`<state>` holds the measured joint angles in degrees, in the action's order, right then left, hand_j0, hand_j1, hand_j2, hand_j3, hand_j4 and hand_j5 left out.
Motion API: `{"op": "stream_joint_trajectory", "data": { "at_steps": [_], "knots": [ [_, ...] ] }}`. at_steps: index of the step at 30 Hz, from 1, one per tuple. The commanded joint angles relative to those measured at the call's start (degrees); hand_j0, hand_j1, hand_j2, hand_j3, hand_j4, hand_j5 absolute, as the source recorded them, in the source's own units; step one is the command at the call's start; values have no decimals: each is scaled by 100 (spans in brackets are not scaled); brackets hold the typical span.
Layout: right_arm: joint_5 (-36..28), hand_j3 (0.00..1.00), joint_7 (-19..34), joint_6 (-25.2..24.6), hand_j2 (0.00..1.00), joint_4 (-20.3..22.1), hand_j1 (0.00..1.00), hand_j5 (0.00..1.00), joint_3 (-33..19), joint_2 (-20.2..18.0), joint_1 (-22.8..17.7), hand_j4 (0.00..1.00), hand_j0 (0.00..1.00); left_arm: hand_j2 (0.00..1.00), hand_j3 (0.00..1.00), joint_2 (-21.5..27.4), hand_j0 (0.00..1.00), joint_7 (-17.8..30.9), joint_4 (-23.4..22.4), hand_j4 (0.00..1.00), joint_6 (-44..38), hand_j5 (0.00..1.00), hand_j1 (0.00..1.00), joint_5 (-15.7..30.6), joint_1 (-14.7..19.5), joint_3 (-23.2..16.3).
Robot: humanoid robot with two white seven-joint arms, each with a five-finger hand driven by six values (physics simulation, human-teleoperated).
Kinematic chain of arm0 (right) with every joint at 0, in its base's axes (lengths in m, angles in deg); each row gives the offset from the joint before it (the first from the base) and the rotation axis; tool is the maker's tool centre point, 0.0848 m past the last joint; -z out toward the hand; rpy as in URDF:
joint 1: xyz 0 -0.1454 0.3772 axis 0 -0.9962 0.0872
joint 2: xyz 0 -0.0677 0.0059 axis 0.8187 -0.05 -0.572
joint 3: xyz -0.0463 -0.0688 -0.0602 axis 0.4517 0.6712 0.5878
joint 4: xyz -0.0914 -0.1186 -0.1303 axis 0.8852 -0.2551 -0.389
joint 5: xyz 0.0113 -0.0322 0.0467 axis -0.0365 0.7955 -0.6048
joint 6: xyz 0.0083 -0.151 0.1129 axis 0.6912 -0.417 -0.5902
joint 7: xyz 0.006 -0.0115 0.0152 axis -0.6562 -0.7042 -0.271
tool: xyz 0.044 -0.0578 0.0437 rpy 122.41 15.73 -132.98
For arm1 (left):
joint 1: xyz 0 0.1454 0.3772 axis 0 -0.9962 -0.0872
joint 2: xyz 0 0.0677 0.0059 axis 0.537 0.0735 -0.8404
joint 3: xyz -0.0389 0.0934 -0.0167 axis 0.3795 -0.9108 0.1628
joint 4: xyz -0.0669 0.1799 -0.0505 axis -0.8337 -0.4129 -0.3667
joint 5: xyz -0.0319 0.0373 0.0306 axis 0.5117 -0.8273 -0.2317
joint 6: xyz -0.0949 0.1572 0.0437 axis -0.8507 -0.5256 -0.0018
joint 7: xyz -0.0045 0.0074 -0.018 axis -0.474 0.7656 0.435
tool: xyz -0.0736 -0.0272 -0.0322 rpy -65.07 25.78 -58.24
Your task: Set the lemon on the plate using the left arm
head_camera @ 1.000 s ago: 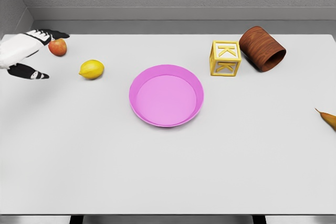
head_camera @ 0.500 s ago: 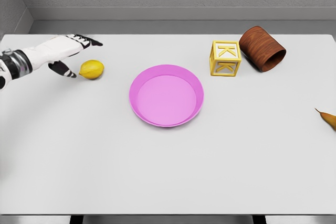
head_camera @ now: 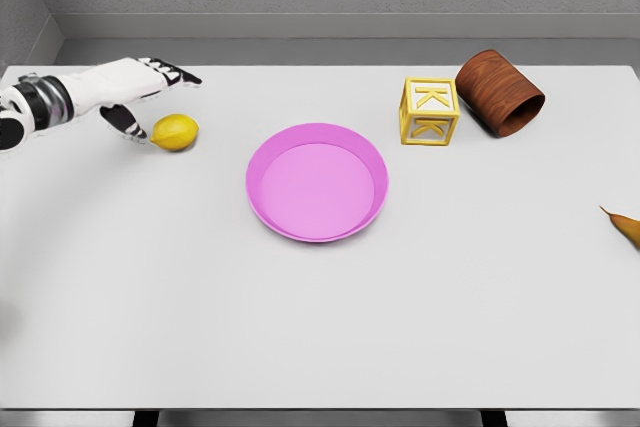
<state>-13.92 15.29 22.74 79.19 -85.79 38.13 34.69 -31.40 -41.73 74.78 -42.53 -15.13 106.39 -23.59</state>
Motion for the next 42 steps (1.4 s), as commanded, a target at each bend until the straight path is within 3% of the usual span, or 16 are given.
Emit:
{"op": "stream_joint_trajectory", "data": {
  "at_steps": [1, 7, 24, 33, 42],
  "knots": [
    [7, 100, 0, 0, 100, 0, 100, 100, 1, 0, 0, 100, 100, 100, 100, 38, 100, -8, -36, 100, -9, 100, 100, 35, 9, -319],
    [-2, 100, 0, 0, 100, 0, 100, 100, 1, 0, 0, 100, 100, 100, 100, 91, 100, 1, -36, 100, -9, 100, 100, 26, 141, -653],
    [-2, 100, 0, 0, 100, 0, 100, 100, 1, 0, 0, 100, 100, 100, 100, 47, 100, 10, -36, 100, -9, 100, 100, 17, 132, -794],
    [-2, 100, 0, 0, 100, 0, 100, 100, 1, 0, 0, 100, 100, 86, 86, 74, 86, 133, -36, 86, -9, 86, 86, 17, 123, -856],
    [-2, 100, 0, 0, 100, 0, 100, 100, 1, 0, 0, 100, 100, 61, 61, 82, 61, 133, -36, 61, -9, 61, 61, 26, 123, -856]
  ]
}}
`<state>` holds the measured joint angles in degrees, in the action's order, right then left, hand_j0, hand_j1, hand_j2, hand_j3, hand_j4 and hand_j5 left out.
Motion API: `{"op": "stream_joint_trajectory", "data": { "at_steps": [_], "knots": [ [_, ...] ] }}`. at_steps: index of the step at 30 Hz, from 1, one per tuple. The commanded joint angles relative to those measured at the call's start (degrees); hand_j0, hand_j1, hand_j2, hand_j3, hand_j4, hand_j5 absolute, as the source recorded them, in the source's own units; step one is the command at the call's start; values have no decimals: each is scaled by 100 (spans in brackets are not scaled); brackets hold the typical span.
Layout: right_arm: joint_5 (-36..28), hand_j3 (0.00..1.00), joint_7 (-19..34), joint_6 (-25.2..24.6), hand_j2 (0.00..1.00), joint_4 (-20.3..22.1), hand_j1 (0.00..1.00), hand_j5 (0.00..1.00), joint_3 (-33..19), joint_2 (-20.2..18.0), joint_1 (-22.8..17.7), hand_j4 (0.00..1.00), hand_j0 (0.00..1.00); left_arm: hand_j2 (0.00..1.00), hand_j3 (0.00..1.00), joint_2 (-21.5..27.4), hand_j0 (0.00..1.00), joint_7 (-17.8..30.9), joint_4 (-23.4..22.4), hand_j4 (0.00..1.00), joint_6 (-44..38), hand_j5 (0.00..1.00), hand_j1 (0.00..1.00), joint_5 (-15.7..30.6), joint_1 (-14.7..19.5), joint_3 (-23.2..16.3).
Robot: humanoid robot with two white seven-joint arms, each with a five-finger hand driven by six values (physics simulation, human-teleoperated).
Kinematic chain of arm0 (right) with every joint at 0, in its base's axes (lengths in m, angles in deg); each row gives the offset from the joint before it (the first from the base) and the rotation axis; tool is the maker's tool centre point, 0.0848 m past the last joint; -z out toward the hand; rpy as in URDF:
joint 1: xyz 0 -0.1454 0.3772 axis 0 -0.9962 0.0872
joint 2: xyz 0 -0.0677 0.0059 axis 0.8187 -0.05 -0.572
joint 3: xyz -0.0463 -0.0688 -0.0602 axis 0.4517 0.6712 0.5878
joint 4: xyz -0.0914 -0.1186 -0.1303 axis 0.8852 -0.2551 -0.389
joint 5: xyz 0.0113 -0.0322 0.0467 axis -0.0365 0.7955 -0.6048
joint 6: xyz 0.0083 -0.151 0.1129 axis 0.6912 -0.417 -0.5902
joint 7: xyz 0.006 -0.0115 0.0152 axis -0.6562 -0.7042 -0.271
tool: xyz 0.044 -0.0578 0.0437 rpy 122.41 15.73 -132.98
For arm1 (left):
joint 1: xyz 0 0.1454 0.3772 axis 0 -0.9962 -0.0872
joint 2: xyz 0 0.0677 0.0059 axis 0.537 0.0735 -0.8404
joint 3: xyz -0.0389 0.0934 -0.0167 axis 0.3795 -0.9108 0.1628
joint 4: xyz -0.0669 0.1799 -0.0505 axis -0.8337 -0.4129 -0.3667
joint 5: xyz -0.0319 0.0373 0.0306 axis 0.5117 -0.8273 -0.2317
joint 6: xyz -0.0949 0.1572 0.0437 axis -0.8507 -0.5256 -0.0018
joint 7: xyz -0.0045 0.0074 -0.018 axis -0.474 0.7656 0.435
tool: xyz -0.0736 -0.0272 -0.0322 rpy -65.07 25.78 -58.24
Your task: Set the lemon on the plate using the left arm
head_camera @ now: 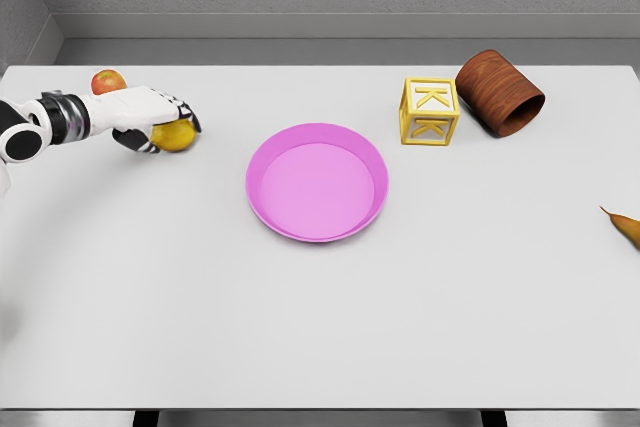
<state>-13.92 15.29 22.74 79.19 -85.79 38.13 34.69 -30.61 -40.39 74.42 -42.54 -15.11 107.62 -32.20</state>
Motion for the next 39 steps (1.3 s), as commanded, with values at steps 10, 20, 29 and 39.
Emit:
{"op": "stream_joint_trajectory", "data": {
  "at_steps": [10, 20, 29, 39],
  "knots": [
    [-1, 100, 0, 0, 100, -1, 100, 100, 1, 0, 0, 100, 100, 59, 59, 12, 59, -9, 0, 59, -7, 59, 59, 77, 9, 41],
    [-1, 100, 0, 0, 100, -1, 100, 100, 1, 0, 0, 100, 100, 59, 59, 285, 59, -18, 132, 59, -7, 59, 59, 358, 18, 146],
    [-1, 100, 0, 0, 100, -1, 100, 100, 1, 0, 0, 100, 100, 59, 59, 258, 59, -1, 492, 59, -7, 59, 59, 534, 26, 182],
    [-1, 100, 0, 0, 100, -1, 100, 100, 1, 0, 0, 100, 100, 60, 60, 214, 60, 26, 1020, 60, -7, 60, 60, 648, -53, 182]
  ]
}}
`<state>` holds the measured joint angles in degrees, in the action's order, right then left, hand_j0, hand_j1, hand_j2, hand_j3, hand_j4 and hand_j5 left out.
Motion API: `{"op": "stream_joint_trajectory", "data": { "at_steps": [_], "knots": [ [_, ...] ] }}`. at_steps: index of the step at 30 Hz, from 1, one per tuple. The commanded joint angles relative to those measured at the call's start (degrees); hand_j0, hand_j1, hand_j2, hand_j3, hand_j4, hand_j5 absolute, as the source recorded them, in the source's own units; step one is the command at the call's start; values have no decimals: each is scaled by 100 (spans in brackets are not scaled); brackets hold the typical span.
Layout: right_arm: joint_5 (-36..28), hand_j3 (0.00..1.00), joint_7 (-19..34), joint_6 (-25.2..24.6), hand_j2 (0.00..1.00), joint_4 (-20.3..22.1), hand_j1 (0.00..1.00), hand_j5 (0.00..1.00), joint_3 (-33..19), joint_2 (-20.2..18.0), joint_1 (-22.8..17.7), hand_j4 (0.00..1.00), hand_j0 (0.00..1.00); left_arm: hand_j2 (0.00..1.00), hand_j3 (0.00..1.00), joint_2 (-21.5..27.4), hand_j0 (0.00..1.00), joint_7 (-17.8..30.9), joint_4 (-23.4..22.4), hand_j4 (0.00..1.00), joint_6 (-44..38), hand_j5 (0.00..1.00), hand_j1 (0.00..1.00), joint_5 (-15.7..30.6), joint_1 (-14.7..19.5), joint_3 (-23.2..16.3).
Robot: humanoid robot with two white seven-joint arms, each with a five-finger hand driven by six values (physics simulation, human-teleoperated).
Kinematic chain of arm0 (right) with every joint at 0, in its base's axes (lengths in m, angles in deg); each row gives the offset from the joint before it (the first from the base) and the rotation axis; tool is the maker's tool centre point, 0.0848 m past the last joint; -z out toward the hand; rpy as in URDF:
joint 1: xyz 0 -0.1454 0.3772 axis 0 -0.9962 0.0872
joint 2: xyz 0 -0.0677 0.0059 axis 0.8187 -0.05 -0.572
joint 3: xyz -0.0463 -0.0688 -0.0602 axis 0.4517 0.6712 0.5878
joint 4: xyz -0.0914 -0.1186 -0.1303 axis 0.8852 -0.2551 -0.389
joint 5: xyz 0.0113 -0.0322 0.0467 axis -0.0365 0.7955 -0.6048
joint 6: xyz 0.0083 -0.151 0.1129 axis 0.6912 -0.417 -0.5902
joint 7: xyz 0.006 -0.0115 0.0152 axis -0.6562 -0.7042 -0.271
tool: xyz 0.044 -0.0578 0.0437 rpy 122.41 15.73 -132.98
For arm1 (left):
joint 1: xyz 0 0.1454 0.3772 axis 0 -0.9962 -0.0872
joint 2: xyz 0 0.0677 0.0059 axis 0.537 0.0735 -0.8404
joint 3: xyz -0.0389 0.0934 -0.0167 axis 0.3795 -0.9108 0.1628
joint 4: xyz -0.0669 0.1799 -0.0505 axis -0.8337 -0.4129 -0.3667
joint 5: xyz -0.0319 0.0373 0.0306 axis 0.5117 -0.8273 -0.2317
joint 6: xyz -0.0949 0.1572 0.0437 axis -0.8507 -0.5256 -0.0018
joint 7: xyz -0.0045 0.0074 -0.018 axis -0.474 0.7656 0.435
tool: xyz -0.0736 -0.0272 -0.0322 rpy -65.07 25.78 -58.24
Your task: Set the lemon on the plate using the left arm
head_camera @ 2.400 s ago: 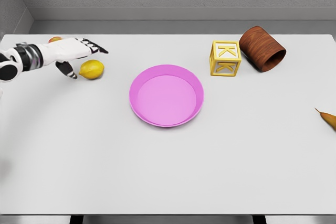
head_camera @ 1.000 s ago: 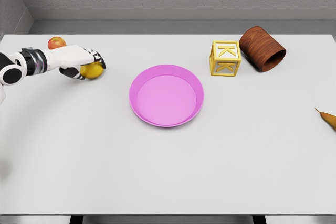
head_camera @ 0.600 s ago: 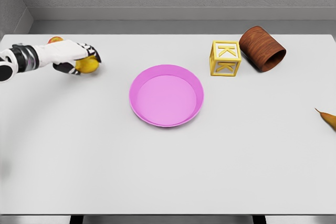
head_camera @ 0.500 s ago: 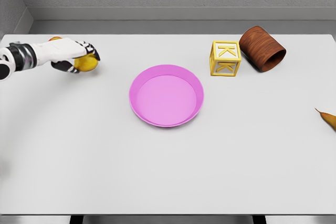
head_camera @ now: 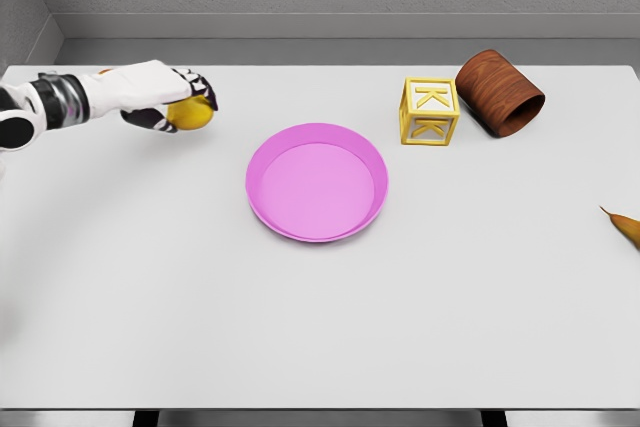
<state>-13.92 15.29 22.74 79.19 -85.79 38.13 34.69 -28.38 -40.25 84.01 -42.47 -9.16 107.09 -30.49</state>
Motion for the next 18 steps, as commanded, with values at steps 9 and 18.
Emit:
{"op": "stream_joint_trajectory", "data": {
  "at_steps": [9, 18],
  "knots": [
    [-1, 100, 0, 0, 100, -1, 100, 100, 1, 0, 0, 100, 100, 60, 60, -25, 60, 12, 605, 60, -14, 60, 60, 62, -9, -43],
    [8, 100, 0, 0, 100, -1, 100, 100, 1, 0, 0, 100, 100, 60, 60, -78, 60, 21, 1027, 60, -14, 60, 60, 62, -97, -78]
  ]
}}
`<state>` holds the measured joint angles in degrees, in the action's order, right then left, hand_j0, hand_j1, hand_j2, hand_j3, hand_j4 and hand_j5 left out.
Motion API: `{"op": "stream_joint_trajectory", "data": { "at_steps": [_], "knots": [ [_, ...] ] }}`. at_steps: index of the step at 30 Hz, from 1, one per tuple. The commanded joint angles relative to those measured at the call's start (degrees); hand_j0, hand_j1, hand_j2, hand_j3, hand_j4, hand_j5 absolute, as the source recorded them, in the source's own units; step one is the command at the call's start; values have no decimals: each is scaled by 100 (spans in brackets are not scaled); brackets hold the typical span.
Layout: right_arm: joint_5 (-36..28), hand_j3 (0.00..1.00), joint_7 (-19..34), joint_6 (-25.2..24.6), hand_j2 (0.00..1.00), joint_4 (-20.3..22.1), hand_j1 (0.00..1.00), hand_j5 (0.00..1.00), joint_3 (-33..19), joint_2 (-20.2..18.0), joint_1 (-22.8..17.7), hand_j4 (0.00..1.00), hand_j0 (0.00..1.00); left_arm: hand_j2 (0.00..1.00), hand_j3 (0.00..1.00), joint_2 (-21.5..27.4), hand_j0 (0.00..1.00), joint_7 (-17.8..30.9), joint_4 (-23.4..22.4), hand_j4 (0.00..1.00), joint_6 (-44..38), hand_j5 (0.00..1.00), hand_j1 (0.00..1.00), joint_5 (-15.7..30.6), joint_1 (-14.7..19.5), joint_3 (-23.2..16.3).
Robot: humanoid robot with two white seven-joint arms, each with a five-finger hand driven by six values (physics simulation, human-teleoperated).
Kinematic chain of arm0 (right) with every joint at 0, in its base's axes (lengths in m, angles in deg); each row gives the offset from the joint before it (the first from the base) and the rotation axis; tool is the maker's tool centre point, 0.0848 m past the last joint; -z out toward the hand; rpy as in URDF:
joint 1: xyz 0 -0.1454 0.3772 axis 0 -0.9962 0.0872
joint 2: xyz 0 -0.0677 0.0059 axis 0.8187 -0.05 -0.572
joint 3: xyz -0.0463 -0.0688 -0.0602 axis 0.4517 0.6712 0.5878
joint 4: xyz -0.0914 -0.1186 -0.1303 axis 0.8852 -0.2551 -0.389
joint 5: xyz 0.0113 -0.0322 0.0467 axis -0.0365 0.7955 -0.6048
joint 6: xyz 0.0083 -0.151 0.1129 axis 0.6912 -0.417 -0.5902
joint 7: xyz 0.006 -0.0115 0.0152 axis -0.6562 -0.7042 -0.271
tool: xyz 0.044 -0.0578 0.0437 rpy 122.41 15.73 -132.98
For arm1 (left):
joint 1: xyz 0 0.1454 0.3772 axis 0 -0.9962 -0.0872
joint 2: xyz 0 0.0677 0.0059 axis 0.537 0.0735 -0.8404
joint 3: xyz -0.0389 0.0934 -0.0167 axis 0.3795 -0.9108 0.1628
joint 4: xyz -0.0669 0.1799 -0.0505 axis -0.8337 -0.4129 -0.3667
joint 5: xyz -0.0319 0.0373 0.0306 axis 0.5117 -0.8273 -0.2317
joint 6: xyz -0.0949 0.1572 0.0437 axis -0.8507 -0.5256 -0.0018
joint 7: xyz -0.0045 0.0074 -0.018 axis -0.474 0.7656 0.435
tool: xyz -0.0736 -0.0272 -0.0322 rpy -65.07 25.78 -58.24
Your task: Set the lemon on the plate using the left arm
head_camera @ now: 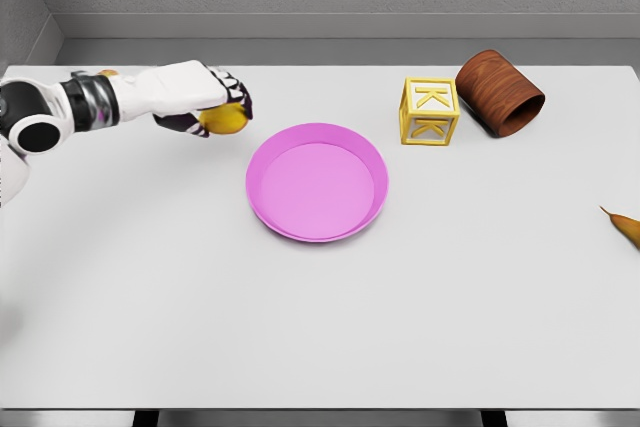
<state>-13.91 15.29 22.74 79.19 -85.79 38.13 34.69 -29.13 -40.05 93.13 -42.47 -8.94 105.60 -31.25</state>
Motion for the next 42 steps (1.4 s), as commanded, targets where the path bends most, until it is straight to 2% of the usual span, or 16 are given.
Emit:
{"op": "stream_joint_trajectory", "data": {
  "at_steps": [1, 3, 10, 21, 26, 37, 38, 39, 40, 42],
  "knots": [
    [7, 100, 0, 0, 100, -1, 100, 100, 0, 0, 0, 100, 100, 60, 60, -3, 60, 0, 177, 60, -14, 60, 60, 21, 0, -2],
    [-2, 100, 0, 0, 100, -1, 100, 100, 0, 0, 0, 100, 100, 60, 60, -3, 60, 0, 414, 60, -14, 60, 60, 21, -79, -19],
    [7, 100, 0, 0, 100, -1, 100, 100, 0, 0, 0, 100, 100, 59, 59, -3, 59, 0, 722, 59, -14, 59, 59, 30, -97, -54],
    [-2, 100, 0, 0, 100, -1, 100, 100, 0, 0, 0, 100, 100, 58, 58, -73, 58, 9, 1021, 58, -14, 58, 58, 21, -176, -81],
    [-2, 100, 0, 0, 100, -1, 100, 100, 0, 0, 0, 100, 100, 58, 58, -144, 58, 18, 1109, 58, -14, 58, 58, 12, -185, -98],
    [-2, 100, 0, 0, 100, -1, 100, 100, 0, 0, 0, 100, 100, 58, 58, -566, 58, 18, 1126, 58, -14, 58, 58, 4, -167, -529],
    [-2, 100, 0, 0, 100, -1, 100, 100, 0, 0, 0, 100, 100, 60, 60, -592, 60, 18, 1118, 60, -14, 60, 60, -5, -167, -547],
    [-2, 100, 0, 0, 100, -1, 100, 100, 0, 0, 0, 100, 100, 77, 77, -601, 77, 9, 1126, 77, -14, 77, 77, -23, -167, -555],
    [-2, 100, 0, 0, 100, -1, 100, 100, 0, 0, 0, 100, 100, 100, 100, -592, 100, 9, 1162, 100, -14, 100, 100, -14, -167, -547],
    [-2, 100, 0, 0, 100, -1, 100, 100, 0, 0, 0, 100, 100, 100, 100, -583, 100, 9, 1162, 100, -14, 100, 100, -14, -176, -538]
  ]
}}
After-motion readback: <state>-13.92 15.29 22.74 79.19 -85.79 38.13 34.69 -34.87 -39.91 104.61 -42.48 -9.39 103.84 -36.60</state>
